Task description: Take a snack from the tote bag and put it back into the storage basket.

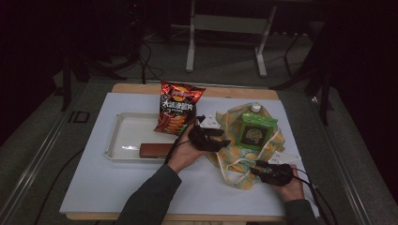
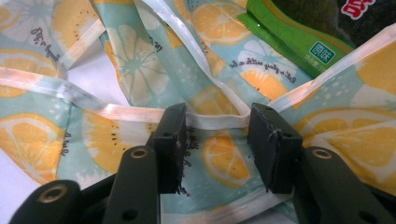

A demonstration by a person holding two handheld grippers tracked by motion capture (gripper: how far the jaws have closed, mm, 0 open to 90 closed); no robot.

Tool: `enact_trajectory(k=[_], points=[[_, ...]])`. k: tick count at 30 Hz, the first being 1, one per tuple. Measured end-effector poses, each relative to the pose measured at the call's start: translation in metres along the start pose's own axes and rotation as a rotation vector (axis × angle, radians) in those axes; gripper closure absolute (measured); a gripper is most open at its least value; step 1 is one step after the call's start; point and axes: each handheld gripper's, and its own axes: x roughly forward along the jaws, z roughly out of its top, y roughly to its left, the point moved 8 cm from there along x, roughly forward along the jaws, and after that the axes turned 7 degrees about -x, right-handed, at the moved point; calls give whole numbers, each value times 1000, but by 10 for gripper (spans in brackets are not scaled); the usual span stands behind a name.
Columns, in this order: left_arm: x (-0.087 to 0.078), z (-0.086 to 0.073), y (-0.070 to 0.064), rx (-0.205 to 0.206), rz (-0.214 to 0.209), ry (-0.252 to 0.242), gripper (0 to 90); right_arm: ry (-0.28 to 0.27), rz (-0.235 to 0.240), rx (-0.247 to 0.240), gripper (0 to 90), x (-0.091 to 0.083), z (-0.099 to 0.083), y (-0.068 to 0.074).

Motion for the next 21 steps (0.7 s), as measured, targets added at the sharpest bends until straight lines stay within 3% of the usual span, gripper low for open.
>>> enact_trajectory(k=[4,7,11,21], points=[[7,7,-2,1,-4,-8,516,0,2,2,567,0,0,0],[10,12,-8,-4,-41,-25,516,0,2,2,565,0,0,0],[17,17,-12,27,-23,-14,516,-1,2,1,566,0,0,0],[35,21,-3,3,6,17,491,0,3,1,564,0,0,0]])
